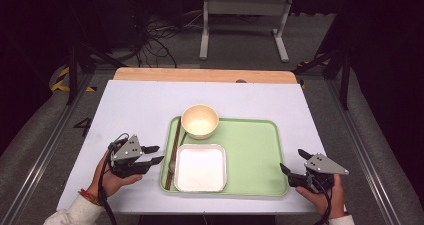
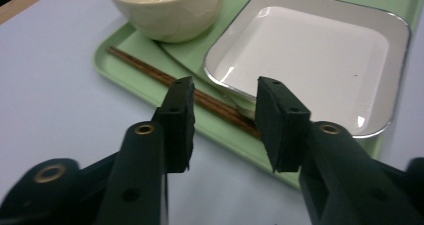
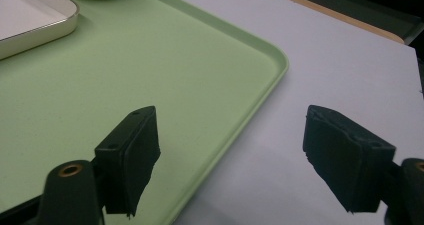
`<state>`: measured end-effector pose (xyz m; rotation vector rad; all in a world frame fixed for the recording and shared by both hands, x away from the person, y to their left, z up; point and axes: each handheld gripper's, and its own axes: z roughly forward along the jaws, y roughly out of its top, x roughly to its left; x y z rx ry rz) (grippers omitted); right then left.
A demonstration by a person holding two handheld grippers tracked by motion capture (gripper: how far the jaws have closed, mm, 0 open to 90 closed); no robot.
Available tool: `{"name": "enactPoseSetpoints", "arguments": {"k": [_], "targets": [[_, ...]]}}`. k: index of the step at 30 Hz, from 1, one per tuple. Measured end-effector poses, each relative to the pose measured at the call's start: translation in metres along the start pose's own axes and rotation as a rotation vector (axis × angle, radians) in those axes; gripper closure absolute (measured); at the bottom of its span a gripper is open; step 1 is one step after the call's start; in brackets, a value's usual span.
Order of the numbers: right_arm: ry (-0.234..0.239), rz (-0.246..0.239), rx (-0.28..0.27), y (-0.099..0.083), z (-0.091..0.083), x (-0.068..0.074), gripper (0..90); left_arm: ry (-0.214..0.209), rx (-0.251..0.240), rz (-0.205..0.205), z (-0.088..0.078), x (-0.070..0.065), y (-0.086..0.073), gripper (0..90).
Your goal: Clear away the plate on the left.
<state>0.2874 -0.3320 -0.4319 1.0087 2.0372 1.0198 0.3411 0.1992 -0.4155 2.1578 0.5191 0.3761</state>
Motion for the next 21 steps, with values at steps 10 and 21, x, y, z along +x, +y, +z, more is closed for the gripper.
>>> {"name": "enactPoseSetpoints", "arguments": {"k": [10, 21], "targets": [[-0.004, -0.007, -0.006, 0.002, 0.002, -0.002, 21.4, 0.116, -0.007, -0.021, -0.014, 0.012, -0.013, 40.2], [-0.023, -0.023, -0.014, 0.003, 0.005, -0.005, 19.0, 0.186, -0.015, -0.062, -0.028, 0.025, -0.035, 24.1]]}}
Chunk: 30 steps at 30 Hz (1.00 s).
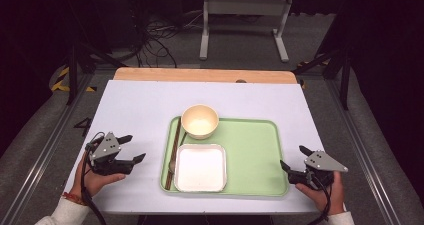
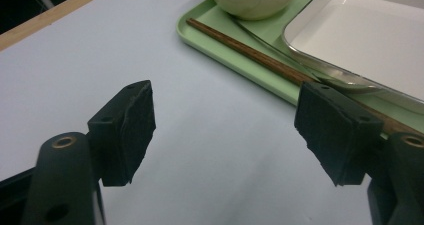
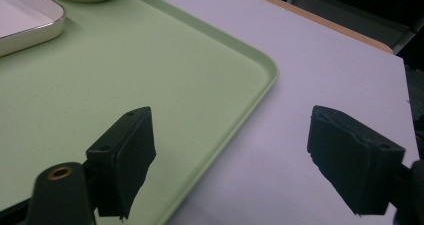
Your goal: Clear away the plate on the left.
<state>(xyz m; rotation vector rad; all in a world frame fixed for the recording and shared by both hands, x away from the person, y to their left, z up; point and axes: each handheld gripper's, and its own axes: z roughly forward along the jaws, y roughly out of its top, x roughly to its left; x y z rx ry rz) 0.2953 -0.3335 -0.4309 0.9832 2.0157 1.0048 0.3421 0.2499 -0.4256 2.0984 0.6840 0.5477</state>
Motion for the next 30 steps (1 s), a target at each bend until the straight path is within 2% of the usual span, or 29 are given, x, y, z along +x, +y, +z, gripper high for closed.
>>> {"name": "enactPoseSetpoints", "arguments": {"k": [8, 10, 12, 15, 17, 22, 23, 25, 28, 30], "targets": [[-0.013, 0.009, -0.006, -0.005, -0.001, -0.006, 15.8, 0.018, 0.025, -0.032, -0.002, 0.008, -0.021, 16.3], [-0.018, 0.005, -0.008, -0.007, -0.001, -0.007, 15.3, 0.011, 0.024, -0.058, -0.003, 0.009, -0.027, 13.5], [-0.021, 0.008, -0.011, -0.009, -0.002, -0.009, 14.3, 0.010, 0.021, -0.060, -0.005, 0.009, -0.031, 11.3], [-0.025, 0.021, -0.016, -0.011, -0.002, -0.011, 13.2, -0.003, -0.008, -0.106, -0.009, 0.009, -0.038, 9.0], [-0.025, 0.015, -0.015, -0.013, -0.002, -0.012, 13.0, -0.001, -0.007, -0.113, -0.013, 0.009, -0.045, 8.3], [-0.025, 0.011, -0.009, -0.016, -0.001, -0.012, 12.2, 0.008, -0.015, -0.162, -0.019, 0.013, -0.058, 6.7], [-0.025, 0.009, -0.008, -0.016, -0.001, -0.012, 12.1, 0.015, -0.024, -0.164, -0.020, 0.014, -0.059, 6.6], [-0.030, 0.011, -0.009, -0.016, -0.001, -0.012, 12.1, 0.000, -0.047, -0.174, -0.020, 0.013, -0.057, 6.8], [-0.031, 0.014, -0.007, -0.018, -0.002, -0.011, 12.2, -0.007, -0.032, -0.129, -0.016, 0.008, -0.053, 6.7], [-0.039, 0.017, -0.007, -0.018, -0.003, -0.011, 12.3, -0.015, -0.028, -0.129, -0.015, 0.007, -0.053, 6.7]]}}
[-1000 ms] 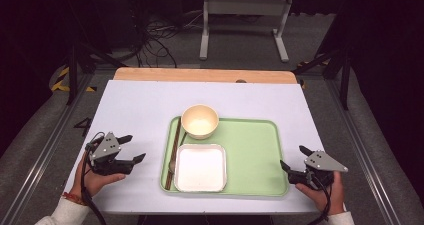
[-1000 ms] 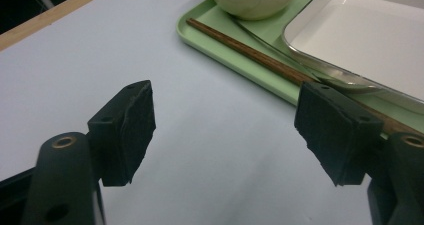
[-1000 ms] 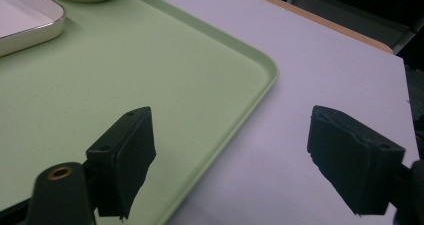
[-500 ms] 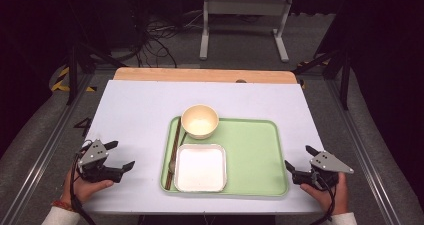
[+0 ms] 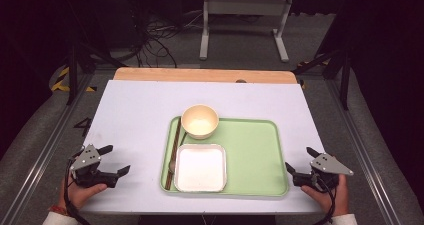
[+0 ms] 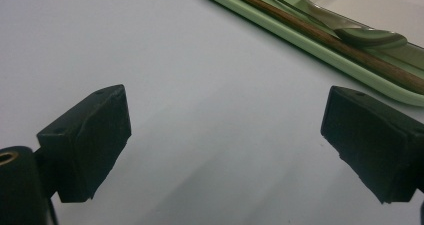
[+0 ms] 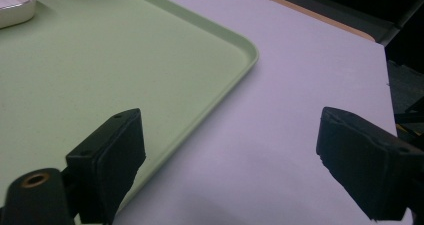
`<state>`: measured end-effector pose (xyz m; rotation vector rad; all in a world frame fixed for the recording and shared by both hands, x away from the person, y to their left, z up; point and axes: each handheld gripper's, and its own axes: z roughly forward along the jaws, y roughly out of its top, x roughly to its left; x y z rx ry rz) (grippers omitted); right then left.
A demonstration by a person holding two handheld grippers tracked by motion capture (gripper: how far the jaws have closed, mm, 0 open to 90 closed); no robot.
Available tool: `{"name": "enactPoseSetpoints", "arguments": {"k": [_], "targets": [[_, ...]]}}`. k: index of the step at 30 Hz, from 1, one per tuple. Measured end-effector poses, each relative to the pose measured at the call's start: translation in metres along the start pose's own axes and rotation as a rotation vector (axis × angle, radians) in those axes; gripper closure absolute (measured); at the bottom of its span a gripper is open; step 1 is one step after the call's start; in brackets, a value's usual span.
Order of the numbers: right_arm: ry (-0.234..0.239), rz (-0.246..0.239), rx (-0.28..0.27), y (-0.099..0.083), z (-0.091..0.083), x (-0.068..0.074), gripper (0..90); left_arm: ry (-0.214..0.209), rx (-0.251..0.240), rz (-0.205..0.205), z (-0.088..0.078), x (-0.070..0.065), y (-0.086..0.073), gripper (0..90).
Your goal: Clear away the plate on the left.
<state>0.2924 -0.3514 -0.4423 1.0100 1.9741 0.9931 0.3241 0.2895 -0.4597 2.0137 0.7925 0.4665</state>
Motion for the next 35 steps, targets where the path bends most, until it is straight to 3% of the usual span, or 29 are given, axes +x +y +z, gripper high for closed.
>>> {"name": "enactPoseSetpoints", "arguments": {"k": [35], "targets": [[-0.043, 0.015, -0.007, -0.0027, -0.0046, -0.0003, 12.9, -0.001, 0.019, 0.004, 0.0072, 0.0010, 0.0000, 7.2]]}}
